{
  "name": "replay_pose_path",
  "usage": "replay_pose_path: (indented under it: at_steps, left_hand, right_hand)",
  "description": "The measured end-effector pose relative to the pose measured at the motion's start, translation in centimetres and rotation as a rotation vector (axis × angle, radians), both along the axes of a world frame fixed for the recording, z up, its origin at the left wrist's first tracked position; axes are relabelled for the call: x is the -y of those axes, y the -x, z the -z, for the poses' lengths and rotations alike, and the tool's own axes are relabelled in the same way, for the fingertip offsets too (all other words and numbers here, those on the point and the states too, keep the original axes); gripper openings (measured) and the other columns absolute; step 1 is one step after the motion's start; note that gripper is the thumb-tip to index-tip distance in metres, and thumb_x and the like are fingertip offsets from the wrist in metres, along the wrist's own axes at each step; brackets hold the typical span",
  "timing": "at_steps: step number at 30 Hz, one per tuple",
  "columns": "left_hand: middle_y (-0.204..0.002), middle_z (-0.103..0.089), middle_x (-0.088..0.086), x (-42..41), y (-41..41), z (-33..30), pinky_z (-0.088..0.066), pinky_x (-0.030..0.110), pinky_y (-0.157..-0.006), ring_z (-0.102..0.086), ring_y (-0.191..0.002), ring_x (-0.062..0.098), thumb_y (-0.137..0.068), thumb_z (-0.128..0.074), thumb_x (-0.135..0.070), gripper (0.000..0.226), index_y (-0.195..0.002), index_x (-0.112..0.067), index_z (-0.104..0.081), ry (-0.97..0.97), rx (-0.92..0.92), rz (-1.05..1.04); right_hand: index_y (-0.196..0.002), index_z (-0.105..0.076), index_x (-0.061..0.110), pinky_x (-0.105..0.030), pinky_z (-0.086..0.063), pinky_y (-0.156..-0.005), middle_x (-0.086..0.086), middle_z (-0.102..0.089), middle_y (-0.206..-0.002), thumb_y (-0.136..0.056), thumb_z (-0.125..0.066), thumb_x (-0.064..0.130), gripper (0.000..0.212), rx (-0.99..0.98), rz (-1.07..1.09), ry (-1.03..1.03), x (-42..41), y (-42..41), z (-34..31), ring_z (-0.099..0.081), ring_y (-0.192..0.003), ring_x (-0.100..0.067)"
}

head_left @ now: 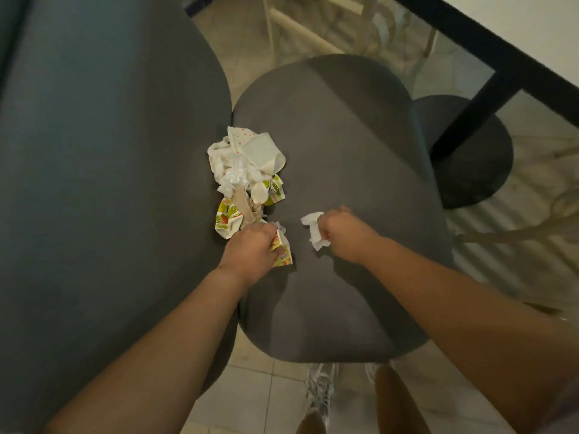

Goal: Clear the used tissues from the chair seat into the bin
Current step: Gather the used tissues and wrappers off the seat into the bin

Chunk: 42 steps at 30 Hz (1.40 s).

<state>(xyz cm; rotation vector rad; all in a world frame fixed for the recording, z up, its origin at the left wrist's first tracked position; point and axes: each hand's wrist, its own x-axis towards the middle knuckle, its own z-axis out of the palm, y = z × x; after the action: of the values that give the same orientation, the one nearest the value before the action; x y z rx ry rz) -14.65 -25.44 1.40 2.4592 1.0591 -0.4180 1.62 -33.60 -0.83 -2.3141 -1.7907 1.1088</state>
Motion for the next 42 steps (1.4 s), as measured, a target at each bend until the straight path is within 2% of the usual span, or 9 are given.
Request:
replay_pose_path:
  at_steps: [5, 9, 15, 18, 21, 24, 29, 35, 42]
  left_hand:
    - [-0.078, -0.048, -0.001, 1.3, 1.6, -1.0, -0.037, 0.033, -0.064, -0.053, -0.081, 0.025, -0.085, -0.060, -0.030, 0.023, -0.079, -0.013, -0.047, 0.058, 0.019, 0.019]
    - [-0.078, -0.052, 0.003, 3.0, 1.7, -1.4, -0.040, 0.035, -0.063, -0.053, -0.077, 0.022, -0.084, -0.062, -0.031, 0.025, -0.077, -0.012, -0.048, 0.120, 0.080, 0.024]
    - [-0.083, -0.054, 0.002, 7.3, 0.8, -2.1, -0.043, 0.036, -0.065, -0.053, -0.079, 0.020, -0.083, -0.062, -0.035, 0.026, -0.083, -0.011, -0.053, 0.136, 0.121, 0.104]
    - [-0.095, -0.055, -0.001, 9.3, -0.7, -2.7, -0.042, 0.031, -0.072, -0.053, -0.092, 0.019, -0.082, -0.064, -0.032, 0.025, -0.099, -0.016, -0.055, 0.179, 0.154, 0.099]
    - [-0.115, -0.057, 0.004, 11.8, -2.9, -3.8, -0.044, 0.033, -0.083, -0.052, -0.106, 0.022, -0.083, -0.063, -0.028, 0.043, -0.123, -0.023, -0.047, 0.230, 0.200, 0.102]
    - [-0.118, -0.055, 0.004, 15.1, -5.6, -5.5, -0.040, 0.027, -0.080, -0.052, -0.105, 0.021, -0.085, -0.062, -0.022, 0.040, -0.122, -0.022, -0.048, 0.233, 0.234, 0.165]
    - [-0.113, -0.056, -0.005, 21.7, -10.1, -8.0, -0.045, 0.033, -0.078, -0.051, -0.093, 0.014, -0.085, -0.062, -0.027, 0.034, -0.116, -0.025, -0.050, 0.184, 0.216, 0.280]
    - [-0.113, -0.057, -0.005, 30.7, -15.7, -9.5, -0.048, 0.037, -0.081, -0.054, -0.100, 0.016, -0.085, -0.057, -0.027, 0.031, -0.115, -0.024, -0.050, 0.165, 0.231, 0.412]
    - [-0.116, -0.056, -0.001, 40.2, -21.8, -8.1, -0.047, 0.039, -0.087, -0.048, -0.111, 0.016, -0.087, -0.058, -0.027, 0.033, -0.118, -0.020, -0.051, 0.139, 0.303, 0.623]
  right_hand:
    - [-0.110, -0.060, -0.002, -0.034, -0.045, -0.091, -0.018, -0.052, -0.123, -0.085, -0.052, -0.001, 0.026, -0.078, 0.184, 0.042, 2.9, 2.1, -2.1, -0.055, -0.109, -0.034]
    - [-0.103, -0.053, 0.000, -0.039, -0.046, -0.078, -0.016, -0.047, -0.110, -0.080, -0.050, -0.006, 0.024, -0.191, 0.371, -0.047, 6.3, 3.3, -2.0, -0.051, -0.095, -0.034]
    - [-0.112, -0.060, 0.001, -0.022, -0.038, -0.092, -0.017, -0.050, -0.125, -0.084, -0.049, -0.006, 0.030, -0.158, 0.482, -0.156, 12.1, 2.7, -3.4, -0.051, -0.117, -0.030]
    - [-0.116, -0.056, 0.002, -0.031, -0.040, -0.089, -0.020, -0.052, -0.122, -0.081, -0.051, -0.006, 0.036, -0.129, 0.538, -0.220, 14.9, 1.2, -4.3, -0.050, -0.113, -0.035]
    - [-0.129, -0.044, 0.004, -0.032, -0.038, -0.090, -0.019, -0.050, -0.126, -0.081, -0.054, -0.005, 0.050, -0.110, 0.650, -0.233, 18.3, -0.2, -5.9, -0.046, -0.117, -0.034]
    - [-0.139, -0.034, 0.010, -0.031, -0.038, -0.095, -0.016, -0.048, -0.135, -0.081, -0.054, -0.006, 0.063, -0.090, 0.724, -0.206, 22.2, -1.7, -7.1, -0.045, -0.122, -0.033]
    - [-0.107, -0.060, 0.004, -0.034, -0.041, -0.087, -0.017, -0.056, -0.111, -0.080, -0.056, -0.002, 0.029, -0.026, 0.726, -0.227, 29.4, -4.0, -9.5, -0.054, -0.106, -0.032]
    - [-0.086, -0.065, 0.007, -0.036, -0.035, -0.090, -0.010, -0.066, -0.090, -0.078, -0.045, 0.007, 0.022, 0.112, 0.775, -0.294, 38.5, -6.9, -10.5, -0.052, -0.096, -0.030]
    - [-0.097, -0.066, 0.001, -0.028, -0.027, -0.081, -0.015, -0.057, -0.103, -0.074, -0.045, -0.016, 0.035, 0.078, 1.025, -0.302, 49.9, -9.5, -9.6, -0.039, -0.103, -0.028]
